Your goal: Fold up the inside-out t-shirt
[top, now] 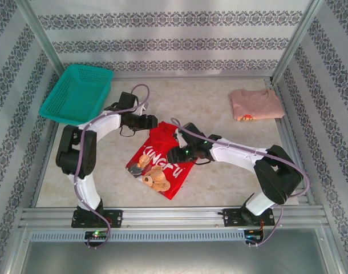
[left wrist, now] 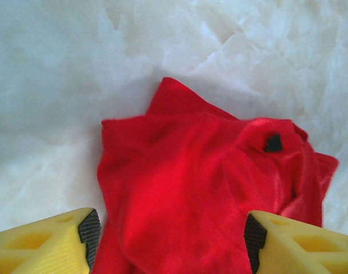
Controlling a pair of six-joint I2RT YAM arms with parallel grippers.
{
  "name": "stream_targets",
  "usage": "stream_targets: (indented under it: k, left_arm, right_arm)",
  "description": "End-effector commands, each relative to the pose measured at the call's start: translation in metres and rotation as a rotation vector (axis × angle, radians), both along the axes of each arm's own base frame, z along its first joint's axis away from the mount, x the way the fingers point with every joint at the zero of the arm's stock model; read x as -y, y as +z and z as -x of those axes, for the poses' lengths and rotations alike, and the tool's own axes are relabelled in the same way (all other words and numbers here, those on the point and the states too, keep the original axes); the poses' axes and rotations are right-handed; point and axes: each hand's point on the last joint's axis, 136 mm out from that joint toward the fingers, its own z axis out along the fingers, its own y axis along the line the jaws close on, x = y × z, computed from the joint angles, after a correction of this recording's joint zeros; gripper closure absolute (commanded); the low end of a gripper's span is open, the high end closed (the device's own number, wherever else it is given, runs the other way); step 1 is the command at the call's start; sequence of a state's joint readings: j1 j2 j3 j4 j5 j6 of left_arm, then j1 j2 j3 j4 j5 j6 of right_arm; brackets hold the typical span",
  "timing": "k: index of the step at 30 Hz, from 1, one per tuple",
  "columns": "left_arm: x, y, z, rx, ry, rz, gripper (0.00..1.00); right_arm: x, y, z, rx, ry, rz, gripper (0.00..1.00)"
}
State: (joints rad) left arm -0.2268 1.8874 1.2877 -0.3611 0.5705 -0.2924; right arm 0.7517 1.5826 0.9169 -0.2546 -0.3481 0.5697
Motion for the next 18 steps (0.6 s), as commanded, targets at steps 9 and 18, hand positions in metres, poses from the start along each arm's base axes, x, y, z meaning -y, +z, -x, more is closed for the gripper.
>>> stream_targets:
  k: [9,18]
  left_arm:
    - [0.013,-0.019,-0.012,-0.088,-0.142,0.025,0.65]
    - [0.025,-0.006,-0.023,-0.065,-0.172,0.092,0.93]
  right_arm:
    - [-0.003,-0.032,-0.003,-0.052,-0.086,0.032,0.57]
    - [0.003,-0.048,-0.003,-0.065,-0.072,0.088,0.59]
